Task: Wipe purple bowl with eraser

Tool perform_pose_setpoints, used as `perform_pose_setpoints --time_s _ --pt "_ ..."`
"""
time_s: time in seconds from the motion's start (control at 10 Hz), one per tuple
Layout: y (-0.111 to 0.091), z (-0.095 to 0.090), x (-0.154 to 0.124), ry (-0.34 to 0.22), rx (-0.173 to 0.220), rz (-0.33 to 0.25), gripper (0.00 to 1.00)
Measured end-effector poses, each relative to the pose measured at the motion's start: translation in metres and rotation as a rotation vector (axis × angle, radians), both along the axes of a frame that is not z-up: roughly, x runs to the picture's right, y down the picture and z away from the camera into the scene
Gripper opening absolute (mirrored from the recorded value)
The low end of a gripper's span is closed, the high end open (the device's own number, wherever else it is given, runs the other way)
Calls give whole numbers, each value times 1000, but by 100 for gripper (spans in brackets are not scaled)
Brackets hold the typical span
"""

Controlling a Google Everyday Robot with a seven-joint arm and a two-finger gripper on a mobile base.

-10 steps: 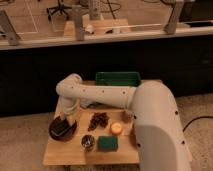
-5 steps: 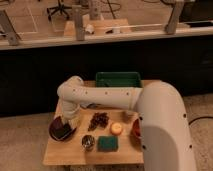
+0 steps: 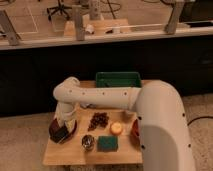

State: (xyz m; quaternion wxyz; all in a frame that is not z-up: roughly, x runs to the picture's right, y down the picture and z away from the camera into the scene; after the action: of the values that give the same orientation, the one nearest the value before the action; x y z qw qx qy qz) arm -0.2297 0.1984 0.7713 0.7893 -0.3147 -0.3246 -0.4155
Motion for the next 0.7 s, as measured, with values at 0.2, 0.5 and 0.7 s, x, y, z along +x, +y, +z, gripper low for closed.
perform_pose_setpoints --time_s 0.2,0.5,0.7 --pt "6 -1 -16 -34 -16 -20 15" --pt "11 7 -40 -80 -32 -38 15" --pt "4 17 -49 -90 -24 -38 15"
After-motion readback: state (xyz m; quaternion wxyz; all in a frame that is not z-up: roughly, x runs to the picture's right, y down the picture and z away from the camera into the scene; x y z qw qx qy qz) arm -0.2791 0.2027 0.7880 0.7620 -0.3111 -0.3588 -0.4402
